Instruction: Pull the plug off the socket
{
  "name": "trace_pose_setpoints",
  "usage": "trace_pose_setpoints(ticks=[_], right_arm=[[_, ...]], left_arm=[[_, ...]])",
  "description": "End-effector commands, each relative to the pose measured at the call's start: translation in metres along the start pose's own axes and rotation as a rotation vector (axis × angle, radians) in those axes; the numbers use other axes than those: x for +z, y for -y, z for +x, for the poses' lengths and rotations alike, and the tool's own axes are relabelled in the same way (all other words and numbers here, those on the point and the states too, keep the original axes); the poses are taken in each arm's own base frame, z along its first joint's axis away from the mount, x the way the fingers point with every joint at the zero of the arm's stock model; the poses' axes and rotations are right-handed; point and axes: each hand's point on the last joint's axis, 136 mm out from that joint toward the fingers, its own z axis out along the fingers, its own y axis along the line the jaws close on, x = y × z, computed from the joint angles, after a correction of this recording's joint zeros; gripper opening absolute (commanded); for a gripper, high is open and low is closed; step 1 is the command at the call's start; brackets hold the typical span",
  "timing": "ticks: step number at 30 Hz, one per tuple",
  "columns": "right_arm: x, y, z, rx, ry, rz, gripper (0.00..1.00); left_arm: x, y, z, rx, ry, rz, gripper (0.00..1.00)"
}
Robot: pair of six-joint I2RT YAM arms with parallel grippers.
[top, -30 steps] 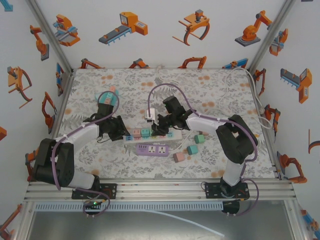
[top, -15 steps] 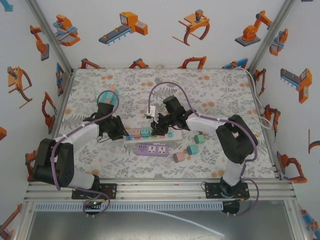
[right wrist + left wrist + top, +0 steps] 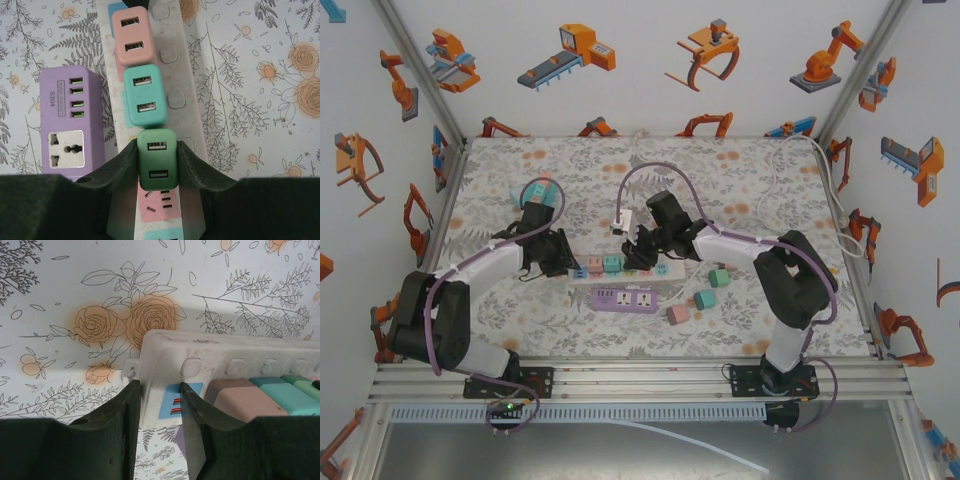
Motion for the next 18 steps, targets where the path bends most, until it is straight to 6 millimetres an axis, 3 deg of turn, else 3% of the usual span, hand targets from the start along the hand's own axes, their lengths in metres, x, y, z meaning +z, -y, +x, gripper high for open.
trace_pose_setpoints(ticks=[1, 9, 18], right_arm=[[-0.017, 0.004, -0.045, -0.073, 0.115, 0.056, 0.22], [-0.024, -0.014, -0.047, -0.226, 0.141, 0.003, 0.20], [-0.022, -0.025, -0.043, -0.236, 0.115, -0.076, 0.20]], left_arm=[[0.020, -0.053, 0.053, 0.033, -0.165, -0.221, 0.38], [0.019, -0.059, 0.053, 0.037, -0.161, -0.256, 0.38], [0.017, -0.061, 0.050, 0.054, -0.143, -0.292, 0.38]])
